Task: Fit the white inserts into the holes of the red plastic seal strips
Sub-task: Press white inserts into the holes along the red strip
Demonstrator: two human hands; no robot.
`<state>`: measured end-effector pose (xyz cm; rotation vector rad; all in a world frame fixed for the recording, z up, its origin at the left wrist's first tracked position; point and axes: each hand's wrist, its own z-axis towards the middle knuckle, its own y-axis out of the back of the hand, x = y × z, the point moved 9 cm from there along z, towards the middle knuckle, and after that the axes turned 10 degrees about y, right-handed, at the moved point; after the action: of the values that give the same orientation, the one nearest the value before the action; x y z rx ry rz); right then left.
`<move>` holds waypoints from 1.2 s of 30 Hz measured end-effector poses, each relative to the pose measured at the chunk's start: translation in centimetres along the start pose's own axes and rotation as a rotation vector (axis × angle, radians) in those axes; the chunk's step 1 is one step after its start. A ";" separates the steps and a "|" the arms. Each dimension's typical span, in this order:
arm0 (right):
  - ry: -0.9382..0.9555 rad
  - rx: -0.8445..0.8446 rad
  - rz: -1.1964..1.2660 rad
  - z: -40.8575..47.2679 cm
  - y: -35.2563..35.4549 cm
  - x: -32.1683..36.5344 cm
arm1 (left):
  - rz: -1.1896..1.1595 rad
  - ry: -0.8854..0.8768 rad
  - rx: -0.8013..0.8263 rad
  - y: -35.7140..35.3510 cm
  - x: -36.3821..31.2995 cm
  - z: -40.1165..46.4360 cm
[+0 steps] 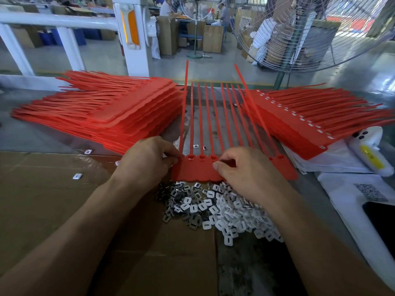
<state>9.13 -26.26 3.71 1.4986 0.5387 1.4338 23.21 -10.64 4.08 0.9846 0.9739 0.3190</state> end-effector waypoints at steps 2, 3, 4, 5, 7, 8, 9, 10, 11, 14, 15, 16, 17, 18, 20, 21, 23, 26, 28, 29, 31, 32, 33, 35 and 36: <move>-0.006 -0.013 -0.006 0.0 0.2 -0.2 | 0.008 -0.012 0.017 -0.3 -0.2 0.0; -0.006 -0.015 -0.011 0.0 0.2 -0.2 | 0.016 -0.018 0.028 -0.5 -0.3 0.0; -0.004 -0.014 -0.018 0.0 0.2 -0.1 | 0.025 -0.023 0.036 -0.6 -0.4 0.0; 0.000 -0.012 -0.027 0.0 0.2 -0.1 | 0.036 -0.029 0.042 -0.7 -0.5 0.0; 0.003 -0.005 -0.038 0.0 0.1 0.0 | 0.060 -0.045 0.050 -0.8 -0.6 0.0; 0.001 -0.002 -0.038 0.0 0.1 0.0 | 0.070 -0.055 0.054 -0.7 -0.7 -0.1; -0.001 0.002 -0.038 0.0 0.1 0.0 | 0.081 -0.067 0.059 -0.7 -0.8 -0.1; -0.003 0.006 -0.037 0.0 0.1 0.0 | 0.094 -0.080 0.061 -0.7 -1.0 -0.2; -0.004 0.008 -0.038 0.0 0.1 0.1 | 0.111 -0.093 0.060 -0.6 -1.1 -0.2; 0.003 0.008 -0.039 0.0 0.2 0.3 | 0.160 -0.124 0.043 -0.4 -1.3 -0.4; 0.006 0.006 -0.038 0.0 0.3 0.4 | 0.169 -0.129 0.040 -0.4 -1.4 -0.4; 0.009 0.004 -0.037 0.0 0.2 0.5 | 0.174 -0.132 0.038 -0.4 -1.4 -0.4; 0.013 0.004 -0.038 -0.1 0.2 0.6 | 0.176 -0.134 0.035 -0.3 -1.4 -0.4; 0.019 0.002 -0.042 -0.2 0.2 0.8 | 0.177 -0.137 0.031 -0.3 -1.4 -0.4; 0.040 -0.014 -0.060 -0.2 0.3 1.1 | 0.182 -0.144 0.028 -0.3 -1.5 -0.4; 0.060 -0.029 -0.068 -0.3 0.4 1.4 | 0.185 -0.148 0.028 -0.3 -1.5 -0.4; 0.133 -0.043 -0.053 -0.3 0.4 2.5 | 0.188 -0.152 0.027 -0.3 -1.6 -0.4; 0.289 0.024 -0.020 -0.6 -0.8 5.0 | 0.183 -0.153 0.021 -0.2 -1.6 -0.4; 0.378 0.067 -0.042 -0.9 -1.9 6.5 | 0.181 -0.154 0.018 -0.2 -1.6 -0.3; 0.410 0.079 -0.051 -1.1 -2.4 7.0 | 0.178 -0.153 0.017 -0.3 -1.6 -0.3; 0.454 0.110 -0.061 -1.2 -3.3 7.8 | 0.169 -0.146 0.015 -0.2 -1.6 -0.3; 0.470 0.128 -0.074 -1.2 -3.7 8.0 | 0.168 -0.145 0.014 -0.3 -1.6 -0.3; 0.479 0.142 -0.090 -1.2 -4.0 8.2 | 0.171 -0.146 0.012 -0.3 -1.6 -0.3; 0.481 0.146 -0.105 -1.2 -4.3 8.2 | 0.175 -0.148 0.007 -0.2 -1.6 -0.4; 0.479 0.139 -0.101 -1.2 -4.3 8.2 | 0.170 -0.147 0.004 -0.2 -1.7 -0.4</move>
<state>11.04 -17.13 4.05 1.2073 1.0073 1.7089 21.90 -11.55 4.74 1.0820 0.7591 0.3811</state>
